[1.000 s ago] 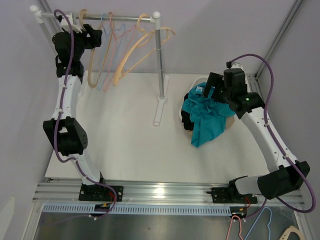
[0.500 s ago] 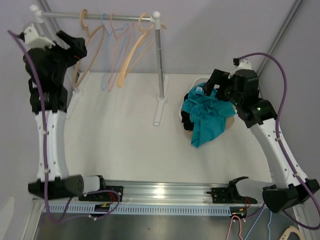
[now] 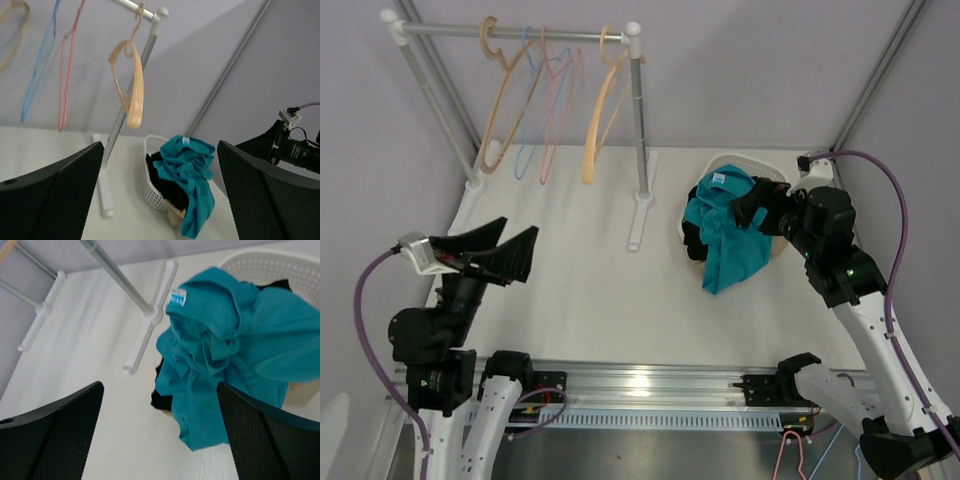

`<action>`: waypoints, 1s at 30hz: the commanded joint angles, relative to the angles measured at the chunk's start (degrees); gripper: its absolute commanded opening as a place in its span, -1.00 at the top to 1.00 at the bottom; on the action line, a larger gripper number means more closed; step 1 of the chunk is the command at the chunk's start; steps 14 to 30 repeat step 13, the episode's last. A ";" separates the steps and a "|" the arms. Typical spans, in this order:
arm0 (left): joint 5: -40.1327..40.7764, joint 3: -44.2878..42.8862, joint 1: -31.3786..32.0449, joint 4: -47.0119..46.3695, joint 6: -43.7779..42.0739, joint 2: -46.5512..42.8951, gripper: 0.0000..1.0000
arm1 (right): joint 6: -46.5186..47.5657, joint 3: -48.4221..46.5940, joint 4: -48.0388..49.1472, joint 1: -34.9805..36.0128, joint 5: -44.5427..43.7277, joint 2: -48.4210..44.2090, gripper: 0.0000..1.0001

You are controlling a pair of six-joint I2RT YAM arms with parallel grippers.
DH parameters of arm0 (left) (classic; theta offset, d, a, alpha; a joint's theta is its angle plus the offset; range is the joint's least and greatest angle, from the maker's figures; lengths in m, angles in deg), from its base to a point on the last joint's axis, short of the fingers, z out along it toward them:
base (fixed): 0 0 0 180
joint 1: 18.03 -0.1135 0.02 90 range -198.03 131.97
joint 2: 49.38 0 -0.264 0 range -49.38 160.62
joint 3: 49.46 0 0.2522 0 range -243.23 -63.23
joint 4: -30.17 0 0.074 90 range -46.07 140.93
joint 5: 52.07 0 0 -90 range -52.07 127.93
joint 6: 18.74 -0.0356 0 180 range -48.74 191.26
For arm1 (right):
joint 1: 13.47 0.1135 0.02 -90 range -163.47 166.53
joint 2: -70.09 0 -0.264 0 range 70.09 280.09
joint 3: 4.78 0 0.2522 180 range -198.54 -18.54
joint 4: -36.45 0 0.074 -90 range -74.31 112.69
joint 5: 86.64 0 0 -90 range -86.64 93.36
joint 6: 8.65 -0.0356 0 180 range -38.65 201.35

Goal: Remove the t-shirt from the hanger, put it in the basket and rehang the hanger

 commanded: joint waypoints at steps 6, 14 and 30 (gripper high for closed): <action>-6.79 14.35 0.34 6.36 0.75 -11.47 -0.99 | 2.08 11.73 4.85 0.31 4.45 -11.15 -0.99; -6.53 19.63 0.34 7.24 -0.76 -13.50 -0.99 | 1.82 15.61 3.10 0.31 2.61 -15.02 -0.99; -6.53 19.63 0.34 7.24 -0.76 -13.50 -0.99 | 1.82 15.61 3.10 0.31 2.61 -15.02 -0.99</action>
